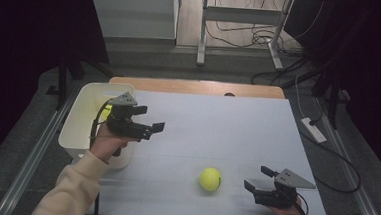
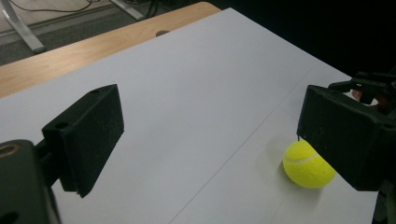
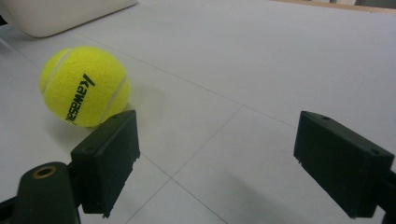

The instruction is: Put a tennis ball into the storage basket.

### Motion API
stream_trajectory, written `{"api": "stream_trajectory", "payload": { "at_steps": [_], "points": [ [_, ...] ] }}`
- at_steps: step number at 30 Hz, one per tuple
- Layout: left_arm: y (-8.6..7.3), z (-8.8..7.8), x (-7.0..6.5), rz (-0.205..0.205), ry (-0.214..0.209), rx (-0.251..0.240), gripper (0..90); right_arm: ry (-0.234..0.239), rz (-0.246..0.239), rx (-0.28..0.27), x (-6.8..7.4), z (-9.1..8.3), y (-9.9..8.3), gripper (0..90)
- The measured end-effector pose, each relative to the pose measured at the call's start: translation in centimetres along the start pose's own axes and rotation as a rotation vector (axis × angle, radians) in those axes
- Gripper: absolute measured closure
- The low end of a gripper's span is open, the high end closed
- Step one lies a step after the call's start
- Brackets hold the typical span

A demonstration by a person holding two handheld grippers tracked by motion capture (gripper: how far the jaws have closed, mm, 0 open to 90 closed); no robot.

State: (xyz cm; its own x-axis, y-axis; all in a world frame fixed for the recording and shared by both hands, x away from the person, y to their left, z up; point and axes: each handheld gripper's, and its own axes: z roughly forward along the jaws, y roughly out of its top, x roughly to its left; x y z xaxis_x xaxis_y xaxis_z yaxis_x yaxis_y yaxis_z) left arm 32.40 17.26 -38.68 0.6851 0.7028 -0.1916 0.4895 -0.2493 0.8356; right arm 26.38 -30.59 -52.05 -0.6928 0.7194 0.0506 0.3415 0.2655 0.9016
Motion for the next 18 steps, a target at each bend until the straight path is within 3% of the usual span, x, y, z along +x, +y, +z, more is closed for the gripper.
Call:
{"api": "stream_trajectory", "payload": {
  "at_steps": [18],
  "points": [
    [-0.1, 1.4, -1.9, 0.036, -0.052, 0.043, 7.6, -0.004, 0.000, -0.003, 0.1, -0.3, -0.1, 14.0]
  ]
}}
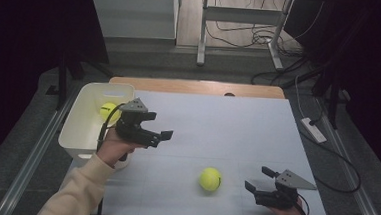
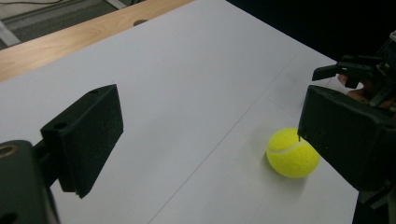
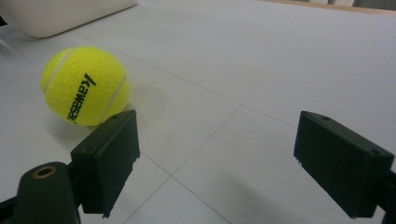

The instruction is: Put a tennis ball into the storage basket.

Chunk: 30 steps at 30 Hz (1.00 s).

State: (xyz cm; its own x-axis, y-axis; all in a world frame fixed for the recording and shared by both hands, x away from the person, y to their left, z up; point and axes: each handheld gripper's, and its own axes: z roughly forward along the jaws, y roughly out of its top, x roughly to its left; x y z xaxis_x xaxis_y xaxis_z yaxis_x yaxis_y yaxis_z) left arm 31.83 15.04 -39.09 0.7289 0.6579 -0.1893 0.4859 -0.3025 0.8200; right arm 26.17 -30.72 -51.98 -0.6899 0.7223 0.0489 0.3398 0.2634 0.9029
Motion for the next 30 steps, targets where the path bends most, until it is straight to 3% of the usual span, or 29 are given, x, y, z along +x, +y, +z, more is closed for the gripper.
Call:
{"api": "stream_trajectory", "payload": {
  "at_steps": [30],
  "points": [
    [0.0, 2.7, -2.5, 0.037, -0.049, 0.065, 7.1, 0.008, -0.003, -0.004, 0.0, 0.0, 0.0, 14.0]
  ]
}}
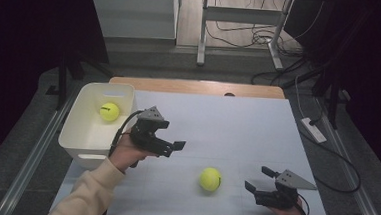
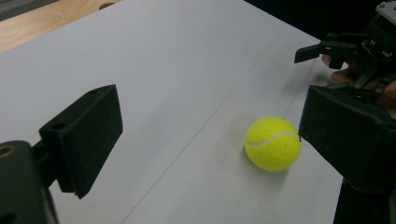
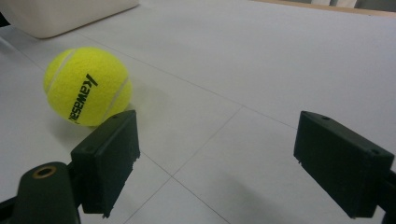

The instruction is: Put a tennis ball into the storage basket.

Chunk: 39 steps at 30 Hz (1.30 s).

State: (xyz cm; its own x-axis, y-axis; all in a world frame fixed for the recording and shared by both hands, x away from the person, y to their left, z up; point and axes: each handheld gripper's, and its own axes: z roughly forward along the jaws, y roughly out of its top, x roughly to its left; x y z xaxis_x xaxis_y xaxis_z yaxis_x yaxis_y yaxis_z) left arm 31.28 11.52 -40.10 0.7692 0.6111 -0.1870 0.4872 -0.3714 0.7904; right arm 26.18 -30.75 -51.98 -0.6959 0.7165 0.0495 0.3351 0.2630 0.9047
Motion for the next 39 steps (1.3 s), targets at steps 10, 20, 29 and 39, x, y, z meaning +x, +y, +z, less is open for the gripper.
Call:
{"api": "stream_trajectory", "payload": {
  "at_steps": [10, 20, 29, 39],
  "points": [
    [-0.3, 1.1, -0.4, 0.006, -0.012, 0.020, 7.1, 0.001, -0.006, 0.004, 0.0, 0.1, 0.0, 14.0],
    [-0.6, 2.5, -1.1, 0.022, -0.037, 0.059, 6.8, 0.001, -0.008, 0.003, 0.0, 0.1, 0.0, 14.0],
    [-1.0, 3.8, -2.2, 0.038, -0.069, 0.085, 6.4, 0.000, -0.007, 0.003, 0.0, 0.1, 0.0, 14.0],
    [-1.4, 5.1, -3.2, 0.064, -0.101, 0.113, 6.1, -0.003, -0.008, 0.002, 0.0, 0.1, 0.0, 14.0]
  ]
}}
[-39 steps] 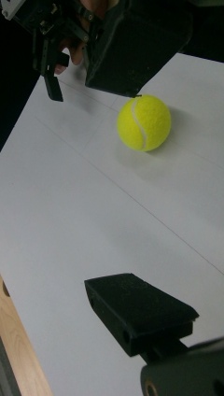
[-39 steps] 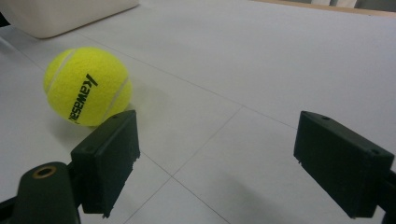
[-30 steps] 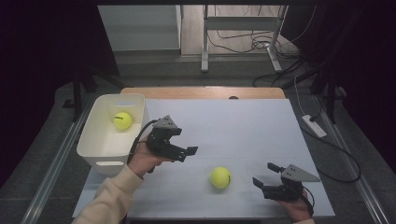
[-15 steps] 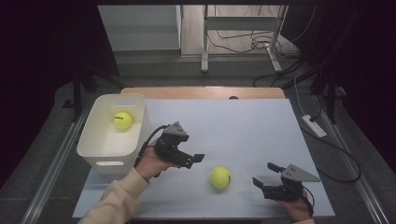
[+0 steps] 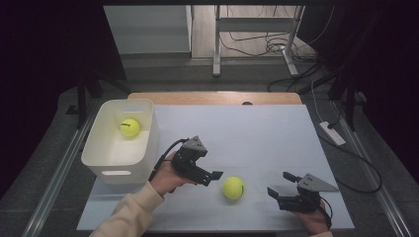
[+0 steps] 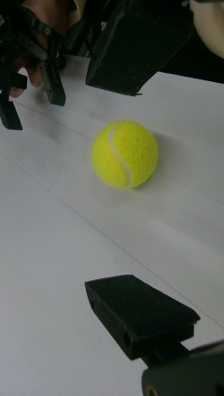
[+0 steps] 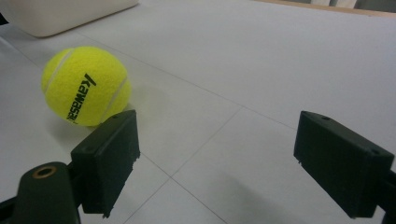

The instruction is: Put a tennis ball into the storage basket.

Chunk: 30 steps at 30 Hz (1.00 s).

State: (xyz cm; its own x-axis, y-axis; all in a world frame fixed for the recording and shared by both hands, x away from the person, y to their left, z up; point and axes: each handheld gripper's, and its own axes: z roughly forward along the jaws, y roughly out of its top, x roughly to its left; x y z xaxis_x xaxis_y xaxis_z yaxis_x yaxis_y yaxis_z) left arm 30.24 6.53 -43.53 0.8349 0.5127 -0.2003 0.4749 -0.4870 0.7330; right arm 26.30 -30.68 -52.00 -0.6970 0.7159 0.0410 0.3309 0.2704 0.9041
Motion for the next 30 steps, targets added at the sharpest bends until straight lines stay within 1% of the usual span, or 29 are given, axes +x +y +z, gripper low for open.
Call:
{"api": "stream_trajectory", "payload": {
  "at_steps": [5, 10, 18, 24, 30],
  "points": [
    [0.0, 0.6, -0.4, 0.003, -0.009, 0.007, 6.0, 0.000, 0.000, 0.000, 0.0, 0.0, 0.0, 14.0],
    [0.0, 1.4, -0.9, 0.017, -0.023, 0.025, 5.8, -0.001, -0.001, 0.001, 0.0, 0.0, 0.0, 14.0],
    [0.0, 2.3, -1.4, 0.027, -0.040, 0.047, 5.7, -0.001, -0.001, 0.000, 0.0, 0.1, 0.0, 14.1],
    [0.1, 3.0, -1.7, 0.028, -0.052, 0.055, 5.6, -0.004, -0.002, 0.001, 0.0, 0.1, 0.0, 14.0],
    [0.1, 3.6, -1.9, 0.041, -0.054, 0.074, 5.2, -0.003, -0.003, 0.002, 0.0, 0.1, 0.0, 14.1]
  ]
}}
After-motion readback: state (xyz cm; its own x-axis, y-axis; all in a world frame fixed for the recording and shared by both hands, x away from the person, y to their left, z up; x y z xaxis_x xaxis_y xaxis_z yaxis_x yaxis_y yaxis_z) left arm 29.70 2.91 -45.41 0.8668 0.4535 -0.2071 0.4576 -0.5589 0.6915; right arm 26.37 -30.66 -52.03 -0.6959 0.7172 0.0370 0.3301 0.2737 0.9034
